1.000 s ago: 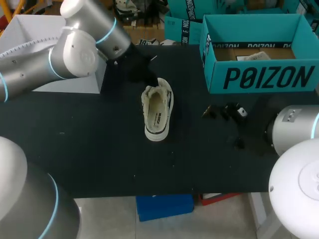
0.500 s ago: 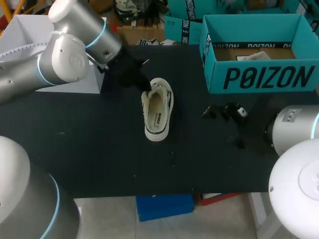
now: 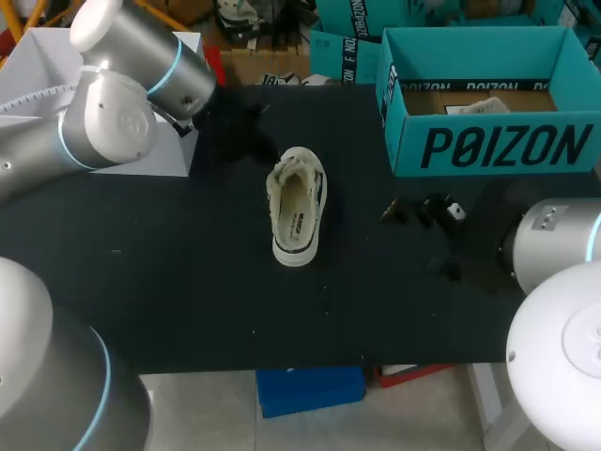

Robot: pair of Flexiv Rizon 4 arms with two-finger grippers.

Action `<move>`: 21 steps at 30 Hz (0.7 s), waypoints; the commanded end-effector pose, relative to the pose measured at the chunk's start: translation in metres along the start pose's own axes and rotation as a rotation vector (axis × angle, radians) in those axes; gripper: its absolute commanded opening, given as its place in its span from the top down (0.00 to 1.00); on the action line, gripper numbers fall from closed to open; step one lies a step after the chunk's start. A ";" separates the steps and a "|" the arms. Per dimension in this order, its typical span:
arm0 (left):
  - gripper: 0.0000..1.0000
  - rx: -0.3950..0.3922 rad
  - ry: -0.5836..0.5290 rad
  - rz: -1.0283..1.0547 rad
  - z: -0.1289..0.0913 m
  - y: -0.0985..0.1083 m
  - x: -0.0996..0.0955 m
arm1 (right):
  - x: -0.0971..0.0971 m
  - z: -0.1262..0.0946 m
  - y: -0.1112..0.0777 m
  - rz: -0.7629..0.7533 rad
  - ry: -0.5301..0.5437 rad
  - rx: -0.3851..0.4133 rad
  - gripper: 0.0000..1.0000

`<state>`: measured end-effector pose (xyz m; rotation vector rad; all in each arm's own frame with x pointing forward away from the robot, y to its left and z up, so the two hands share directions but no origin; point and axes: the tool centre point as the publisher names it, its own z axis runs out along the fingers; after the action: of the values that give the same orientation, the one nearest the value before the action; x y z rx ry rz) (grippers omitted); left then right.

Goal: Take the shoe out of the shoebox, open the shoe tongue, remove and reinsert the insole, then place the shoe into the shoebox

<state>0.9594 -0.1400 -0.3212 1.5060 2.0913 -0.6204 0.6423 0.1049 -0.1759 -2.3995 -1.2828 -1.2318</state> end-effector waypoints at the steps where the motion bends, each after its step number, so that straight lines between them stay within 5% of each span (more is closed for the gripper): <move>1: 1.00 0.004 -0.014 0.017 0.011 0.005 -0.009 | -0.010 -0.024 -0.008 0.093 0.013 -0.060 0.00; 12: 1.00 0.055 -0.036 0.036 0.044 0.008 -0.027 | -0.010 -0.024 -0.008 0.093 0.013 -0.060 0.00; 21: 1.00 0.077 -0.032 0.031 0.045 0.001 -0.019 | -0.010 -0.024 -0.008 0.093 0.013 -0.060 0.00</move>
<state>0.9734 -0.1860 -0.3430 1.5595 2.0440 -0.7148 0.6423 0.1049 -0.1759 -2.3995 -1.2828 -1.2318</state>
